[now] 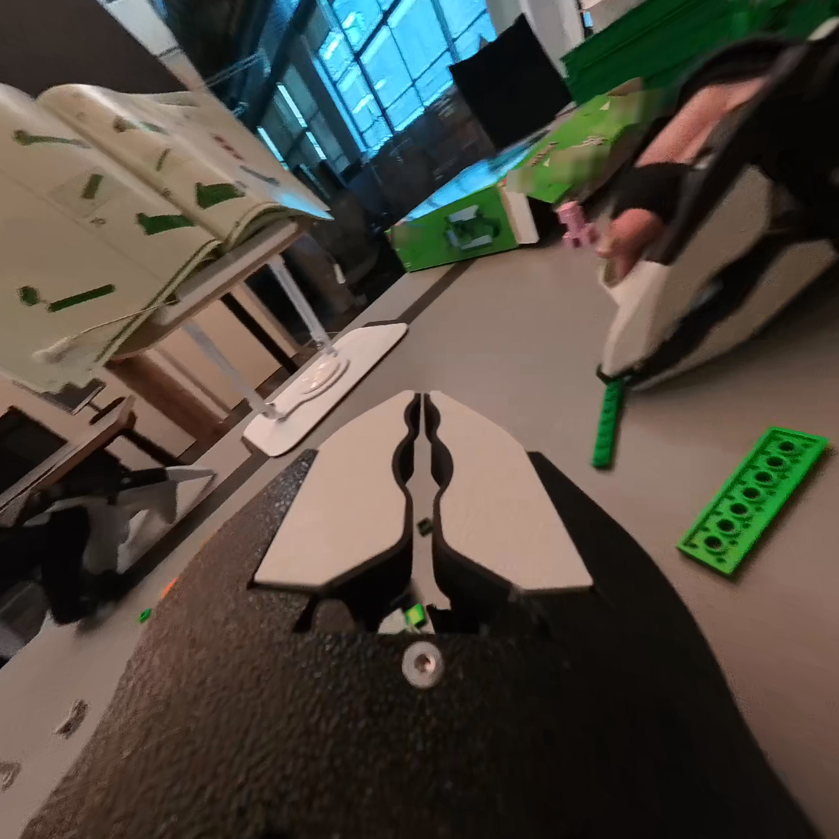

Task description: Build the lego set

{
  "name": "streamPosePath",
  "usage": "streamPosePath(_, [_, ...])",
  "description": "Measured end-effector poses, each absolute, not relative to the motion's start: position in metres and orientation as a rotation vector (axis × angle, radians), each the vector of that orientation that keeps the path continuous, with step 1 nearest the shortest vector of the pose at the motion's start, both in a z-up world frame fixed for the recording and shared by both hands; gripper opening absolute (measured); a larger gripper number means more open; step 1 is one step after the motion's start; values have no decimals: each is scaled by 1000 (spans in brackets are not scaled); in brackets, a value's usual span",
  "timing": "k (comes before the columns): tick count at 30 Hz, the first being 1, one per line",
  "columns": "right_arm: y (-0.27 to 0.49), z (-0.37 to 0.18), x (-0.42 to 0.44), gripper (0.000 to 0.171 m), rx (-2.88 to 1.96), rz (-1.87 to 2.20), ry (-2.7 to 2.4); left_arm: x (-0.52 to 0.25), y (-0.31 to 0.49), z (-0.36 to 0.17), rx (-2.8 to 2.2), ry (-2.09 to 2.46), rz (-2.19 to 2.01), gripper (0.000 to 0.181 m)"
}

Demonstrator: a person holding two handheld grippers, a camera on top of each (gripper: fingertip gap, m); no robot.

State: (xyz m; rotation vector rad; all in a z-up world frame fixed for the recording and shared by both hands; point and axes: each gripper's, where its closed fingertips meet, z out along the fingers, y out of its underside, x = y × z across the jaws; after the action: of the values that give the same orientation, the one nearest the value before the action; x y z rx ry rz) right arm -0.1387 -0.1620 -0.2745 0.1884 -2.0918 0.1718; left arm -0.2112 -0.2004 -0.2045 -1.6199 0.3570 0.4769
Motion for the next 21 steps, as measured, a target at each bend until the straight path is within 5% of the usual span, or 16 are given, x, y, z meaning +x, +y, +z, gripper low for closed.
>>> streamPosePath(6, [-168,-276,-132,11,250,193,-2174,-198,-201,-202,-1576,426,456,0])
streamPosePath(12, [-178,-267,-122,33,183,391,-2210,-196,-201,-205,-1582,449,477,0])
streamPosePath(21, [-133,-188,-134,25,-441,1230,-1677,-177,-203,-207,-1544,561,406,0])
